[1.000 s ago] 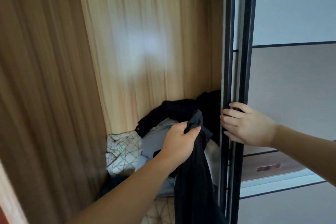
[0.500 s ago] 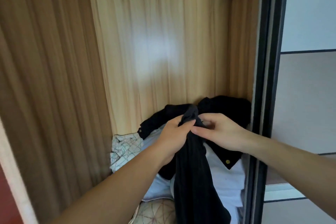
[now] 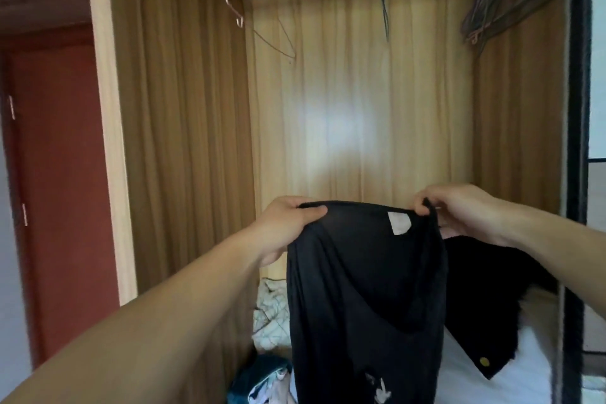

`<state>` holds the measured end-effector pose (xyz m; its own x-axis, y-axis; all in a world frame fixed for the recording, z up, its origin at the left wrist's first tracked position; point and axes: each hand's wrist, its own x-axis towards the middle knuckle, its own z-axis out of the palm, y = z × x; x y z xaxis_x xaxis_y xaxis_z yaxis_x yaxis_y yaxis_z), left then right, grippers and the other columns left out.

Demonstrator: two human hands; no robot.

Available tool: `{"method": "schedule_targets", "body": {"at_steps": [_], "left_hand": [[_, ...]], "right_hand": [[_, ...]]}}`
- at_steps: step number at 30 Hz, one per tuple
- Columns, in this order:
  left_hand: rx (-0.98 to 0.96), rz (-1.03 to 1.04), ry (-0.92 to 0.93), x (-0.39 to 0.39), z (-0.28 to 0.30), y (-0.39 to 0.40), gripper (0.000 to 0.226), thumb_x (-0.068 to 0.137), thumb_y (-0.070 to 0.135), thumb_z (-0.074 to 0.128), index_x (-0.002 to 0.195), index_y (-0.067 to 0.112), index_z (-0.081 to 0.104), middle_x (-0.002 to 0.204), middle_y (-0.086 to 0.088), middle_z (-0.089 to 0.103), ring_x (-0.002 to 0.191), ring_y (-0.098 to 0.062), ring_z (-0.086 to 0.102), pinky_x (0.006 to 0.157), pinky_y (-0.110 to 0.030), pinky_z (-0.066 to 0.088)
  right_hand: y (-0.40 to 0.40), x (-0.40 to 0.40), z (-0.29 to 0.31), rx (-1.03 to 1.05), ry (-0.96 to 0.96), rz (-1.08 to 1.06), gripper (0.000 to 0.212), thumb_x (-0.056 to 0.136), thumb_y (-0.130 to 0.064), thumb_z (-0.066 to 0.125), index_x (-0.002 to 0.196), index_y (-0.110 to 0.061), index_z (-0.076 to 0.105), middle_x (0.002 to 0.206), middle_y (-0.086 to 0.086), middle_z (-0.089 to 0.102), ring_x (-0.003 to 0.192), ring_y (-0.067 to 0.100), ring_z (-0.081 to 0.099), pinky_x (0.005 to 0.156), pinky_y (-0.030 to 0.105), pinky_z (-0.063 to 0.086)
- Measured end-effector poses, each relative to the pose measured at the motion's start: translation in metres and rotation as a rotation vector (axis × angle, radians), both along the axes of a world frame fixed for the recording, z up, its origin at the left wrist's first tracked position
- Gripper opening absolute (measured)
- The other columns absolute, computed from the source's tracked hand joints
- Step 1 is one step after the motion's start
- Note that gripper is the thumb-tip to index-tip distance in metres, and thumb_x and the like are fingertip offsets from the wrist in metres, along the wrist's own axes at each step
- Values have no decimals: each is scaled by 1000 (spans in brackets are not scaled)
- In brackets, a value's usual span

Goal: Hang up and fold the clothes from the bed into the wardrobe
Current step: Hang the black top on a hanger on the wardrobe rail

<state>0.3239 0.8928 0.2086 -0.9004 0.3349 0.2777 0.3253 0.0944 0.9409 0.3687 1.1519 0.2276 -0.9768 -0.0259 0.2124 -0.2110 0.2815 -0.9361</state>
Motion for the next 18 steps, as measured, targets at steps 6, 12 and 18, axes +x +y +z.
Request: {"method": "schedule_targets", "body": {"at_steps": [6, 12, 18], "left_hand": [[91, 90, 87, 2, 39, 3, 16, 95, 14, 60, 101, 8, 74, 97, -11, 75, 89, -24, 72, 77, -30, 59], [235, 195, 138, 10, 63, 8, 14, 97, 17, 59, 99, 12, 72, 86, -7, 69, 79, -22, 65, 75, -35, 58], [228, 226, 186, 14, 76, -4, 14, 98, 20, 57, 94, 18, 70, 87, -4, 65, 81, -21, 62, 73, -33, 56]], "right_hand": [[-24, 0, 1, 989, -27, -164, 45, 91, -53, 50, 67, -18, 63, 70, -4, 68, 71, 17, 65, 70, 29, 47], [-48, -26, -36, 849, 130, -339, 34, 81, -14, 67, 101, -13, 40, 90, 7, 61, 79, 24, 64, 60, 31, 49], [-101, -22, -49, 211, -157, 65, 46, 85, -57, 63, 120, -31, 47, 107, 0, 66, 79, 11, 71, 71, 33, 58]]}}
